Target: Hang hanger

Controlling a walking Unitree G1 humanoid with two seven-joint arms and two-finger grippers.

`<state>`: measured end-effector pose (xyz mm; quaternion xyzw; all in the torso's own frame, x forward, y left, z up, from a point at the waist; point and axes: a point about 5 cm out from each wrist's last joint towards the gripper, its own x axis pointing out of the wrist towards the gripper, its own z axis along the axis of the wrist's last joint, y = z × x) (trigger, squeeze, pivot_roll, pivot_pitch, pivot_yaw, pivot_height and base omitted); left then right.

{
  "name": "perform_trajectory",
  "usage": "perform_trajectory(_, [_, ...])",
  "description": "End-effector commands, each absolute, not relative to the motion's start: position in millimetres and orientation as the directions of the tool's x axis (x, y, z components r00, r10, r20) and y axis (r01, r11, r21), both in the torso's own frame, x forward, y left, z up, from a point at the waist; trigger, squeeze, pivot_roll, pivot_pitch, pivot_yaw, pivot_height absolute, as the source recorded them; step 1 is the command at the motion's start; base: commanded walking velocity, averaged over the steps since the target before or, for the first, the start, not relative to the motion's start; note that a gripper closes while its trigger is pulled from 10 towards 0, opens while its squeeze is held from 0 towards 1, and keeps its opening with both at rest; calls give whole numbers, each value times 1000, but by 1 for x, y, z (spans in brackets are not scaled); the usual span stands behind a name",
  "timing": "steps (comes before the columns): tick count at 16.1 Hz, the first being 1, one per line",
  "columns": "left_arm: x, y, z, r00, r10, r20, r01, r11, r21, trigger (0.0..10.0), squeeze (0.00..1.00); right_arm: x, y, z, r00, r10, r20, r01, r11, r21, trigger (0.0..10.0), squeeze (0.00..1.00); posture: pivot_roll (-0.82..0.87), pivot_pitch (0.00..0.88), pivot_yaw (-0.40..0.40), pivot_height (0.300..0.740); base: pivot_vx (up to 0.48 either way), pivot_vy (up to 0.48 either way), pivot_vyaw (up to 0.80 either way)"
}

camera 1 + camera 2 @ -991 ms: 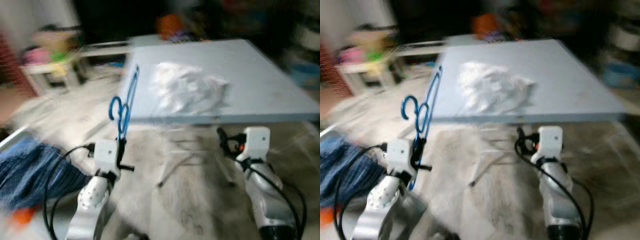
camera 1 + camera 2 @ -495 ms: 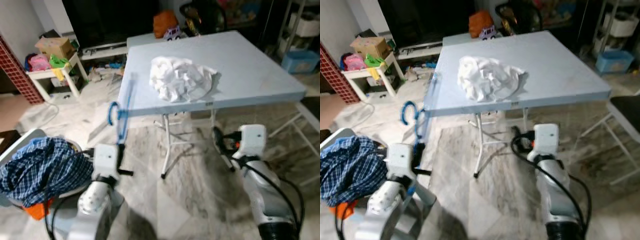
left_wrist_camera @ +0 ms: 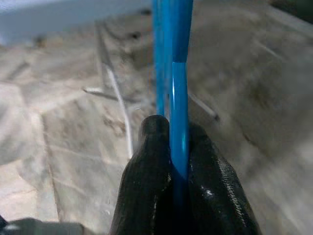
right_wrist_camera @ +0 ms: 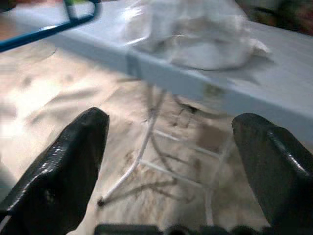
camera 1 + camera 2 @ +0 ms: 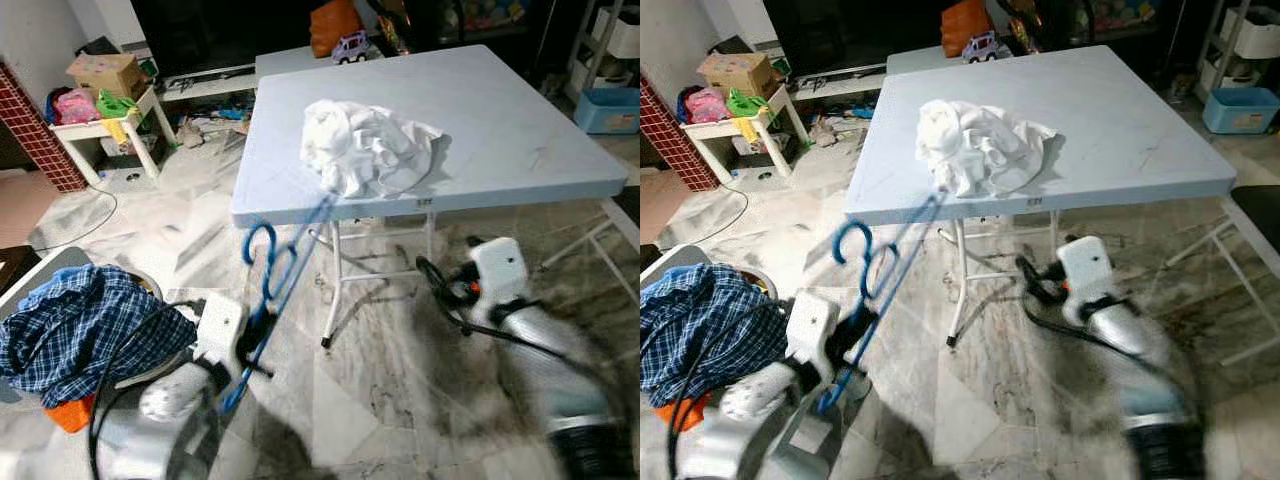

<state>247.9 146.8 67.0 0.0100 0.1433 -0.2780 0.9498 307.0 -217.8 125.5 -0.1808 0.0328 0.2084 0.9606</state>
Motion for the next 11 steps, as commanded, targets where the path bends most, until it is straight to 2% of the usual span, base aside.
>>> perform_trajectory(1, [240,144,62,730,-610,-309,615,783,-92,10000,0,308,-213,135,845,516,-143,-530,765,-366,10000,0,-121,0,113,740,0,0,0])
perform_trajectory(2, [236,144,60,699,-638,-323,646,757,-98,10000,0,308,-215,138,822,546,-160,-562,735,-379,10000,0,-121,0,113,740,0,0,0])
perform_trajectory(3, [226,141,56,604,-712,-357,726,677,-123,10000,0,309,-219,141,780,588,-215,-615,655,-438,10000,0,-122,0,117,740,0,0,0])
perform_trajectory(4, [220,140,53,549,-745,-379,767,629,-126,10000,0,308,-218,143,723,638,-264,-675,574,-463,10000,0,-121,0,118,740,0,0,0])
perform_trajectory(5, [219,140,52,525,-757,-389,792,602,-103,10000,0,305,-215,143,659,682,-318,-734,491,-469,10000,0,-122,0,121,740,0,0,0])
perform_trajectory(8, [221,143,55,444,-792,-420,865,501,-30,10000,0,299,-206,139,394,770,-501,-892,188,-411,10000,0,-116,0,124,740,0,0,0])
perform_trajectory(11, [222,145,55,412,-798,-441,892,452,15,10000,0,300,-201,143,268,768,-581,-927,41,-373,10000,0,-114,0,127,740,0,0,0])
